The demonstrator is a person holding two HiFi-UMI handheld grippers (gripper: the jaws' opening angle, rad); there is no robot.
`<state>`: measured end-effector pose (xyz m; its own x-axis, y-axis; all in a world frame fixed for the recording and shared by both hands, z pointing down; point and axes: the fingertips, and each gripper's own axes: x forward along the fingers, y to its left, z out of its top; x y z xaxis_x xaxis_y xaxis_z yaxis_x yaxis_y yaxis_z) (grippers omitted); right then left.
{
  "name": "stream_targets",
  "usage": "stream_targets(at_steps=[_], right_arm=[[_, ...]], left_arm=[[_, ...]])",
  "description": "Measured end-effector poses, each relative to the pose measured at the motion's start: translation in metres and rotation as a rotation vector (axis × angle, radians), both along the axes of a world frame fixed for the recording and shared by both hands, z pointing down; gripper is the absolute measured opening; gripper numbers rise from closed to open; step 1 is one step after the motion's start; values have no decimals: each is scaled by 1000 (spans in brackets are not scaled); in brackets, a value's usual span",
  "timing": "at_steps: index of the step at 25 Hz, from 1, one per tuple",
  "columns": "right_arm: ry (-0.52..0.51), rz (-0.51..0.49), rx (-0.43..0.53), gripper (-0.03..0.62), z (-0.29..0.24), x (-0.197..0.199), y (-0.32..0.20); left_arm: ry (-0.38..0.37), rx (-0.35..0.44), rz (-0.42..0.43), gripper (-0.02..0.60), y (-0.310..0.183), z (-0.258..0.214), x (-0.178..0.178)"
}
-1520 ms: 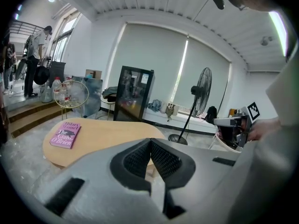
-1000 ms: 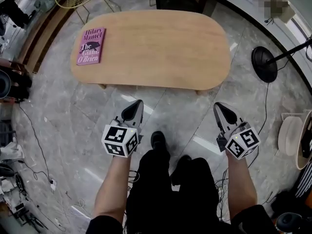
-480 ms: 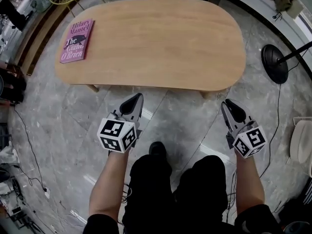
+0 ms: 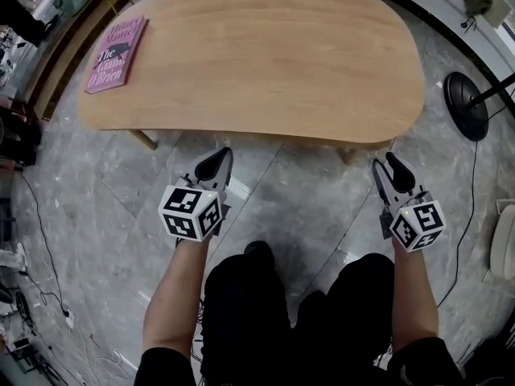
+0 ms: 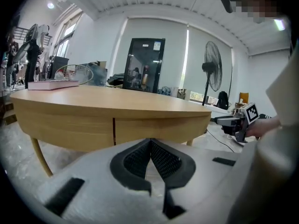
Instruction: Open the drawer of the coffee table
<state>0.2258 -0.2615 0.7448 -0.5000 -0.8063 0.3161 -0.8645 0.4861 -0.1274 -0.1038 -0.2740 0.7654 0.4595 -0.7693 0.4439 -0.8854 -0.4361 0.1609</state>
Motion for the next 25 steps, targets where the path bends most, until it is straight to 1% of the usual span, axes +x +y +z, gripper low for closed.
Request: stream_targets(at_steps=[5, 10, 12, 17, 21, 25], right_arm=[[-4, 16, -9, 232, 6, 1, -4], [-16, 27, -14, 272, 7, 7, -9], [-5, 21, -7, 275, 7, 8, -12], [28, 13, -15, 273, 15, 6, -21], [43, 15, -23, 265, 18, 5, -26], [51, 12, -24, 259, 21, 2, -30]], left_arm=[[-7, 15, -28, 11, -5, 7, -8], [-39, 30, -50, 12, -14, 12, -14], [-52, 29, -40, 117, -21, 15, -15], [-98, 31, -35, 252, -37, 22, -21], [-112, 41, -40, 252, -37, 23, -21], [-91, 48, -49, 268, -39, 20, -24]])
